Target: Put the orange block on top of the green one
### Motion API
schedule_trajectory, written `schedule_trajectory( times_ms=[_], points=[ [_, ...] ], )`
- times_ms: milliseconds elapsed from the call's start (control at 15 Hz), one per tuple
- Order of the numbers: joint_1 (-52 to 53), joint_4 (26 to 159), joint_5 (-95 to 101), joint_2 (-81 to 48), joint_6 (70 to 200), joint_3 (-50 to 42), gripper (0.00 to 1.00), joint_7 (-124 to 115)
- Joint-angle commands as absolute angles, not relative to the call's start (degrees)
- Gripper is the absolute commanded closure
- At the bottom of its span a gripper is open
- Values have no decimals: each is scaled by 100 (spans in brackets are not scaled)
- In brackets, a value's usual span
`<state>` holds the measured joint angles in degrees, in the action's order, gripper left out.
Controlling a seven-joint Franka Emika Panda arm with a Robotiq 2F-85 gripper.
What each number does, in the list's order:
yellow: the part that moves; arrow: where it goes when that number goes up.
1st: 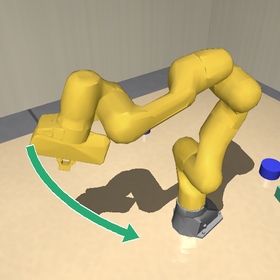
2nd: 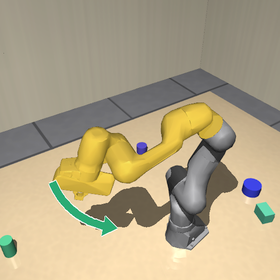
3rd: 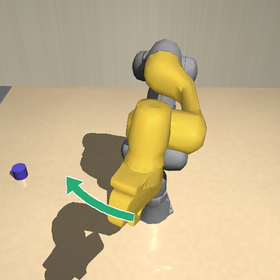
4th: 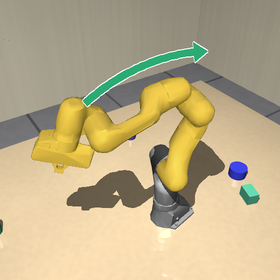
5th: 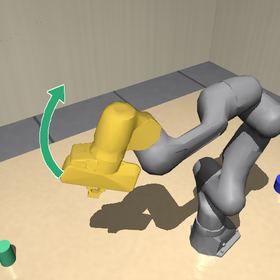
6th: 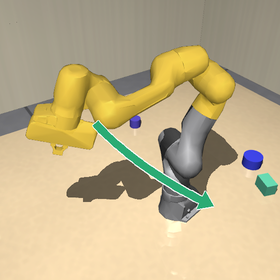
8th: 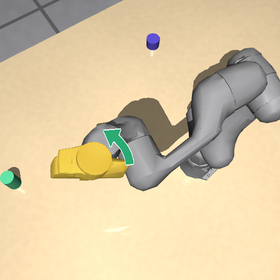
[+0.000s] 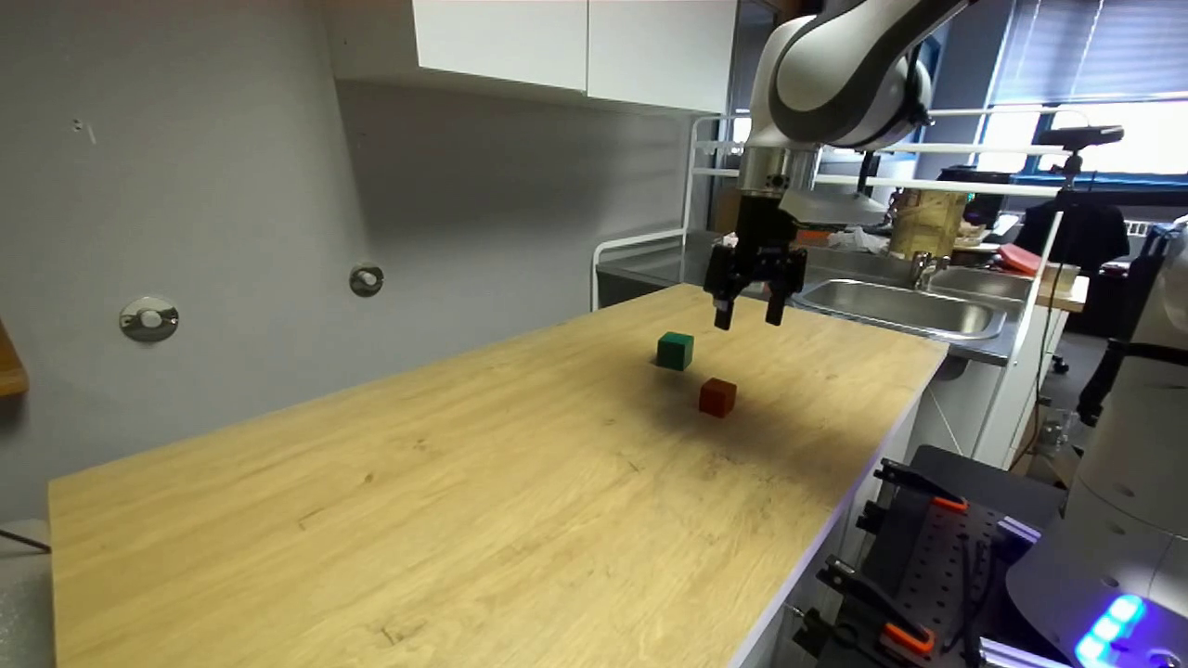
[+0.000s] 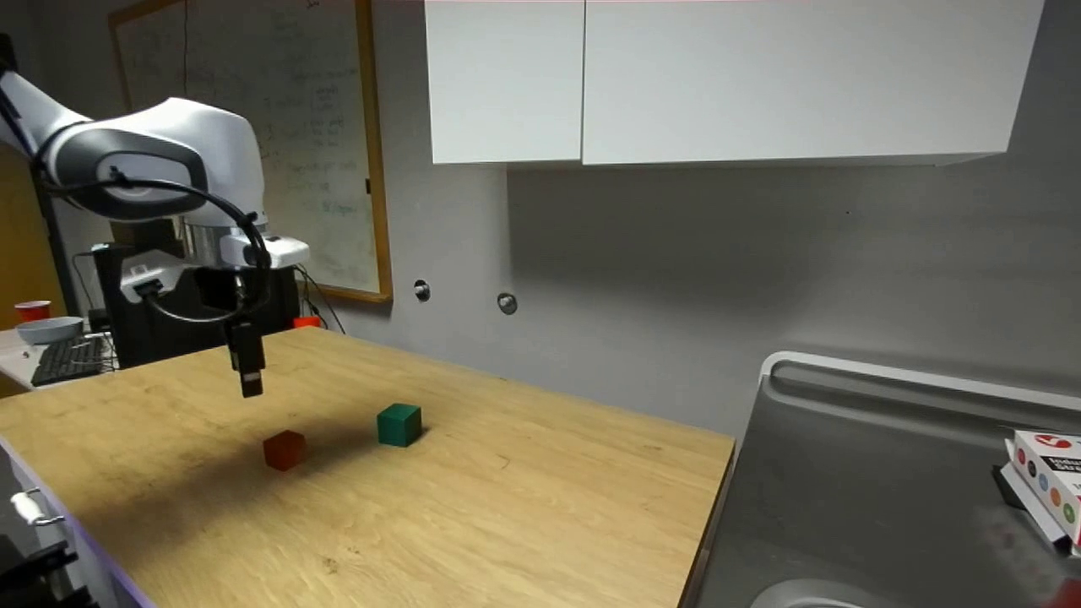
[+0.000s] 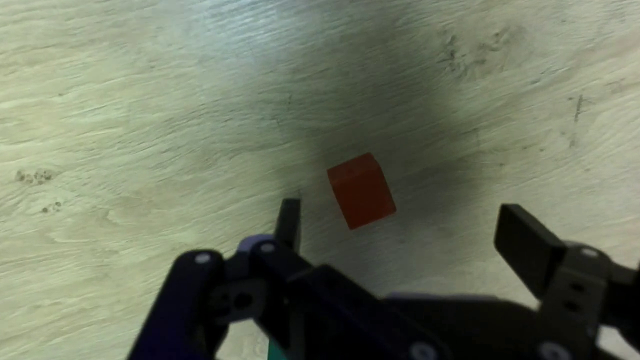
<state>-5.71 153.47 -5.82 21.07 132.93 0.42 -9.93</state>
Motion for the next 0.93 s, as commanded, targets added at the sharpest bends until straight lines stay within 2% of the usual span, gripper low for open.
schedule_trajectory(
  times_ms=[0,467,867],
  points=[
    [-580,14743,-270,1026,13404,56,0,-1199],
    [-476,13892,-365,-283,13242,-106,0,-1190],
    [-461,13616,-473,-820,13078,-216,0,-1239]
  ],
)
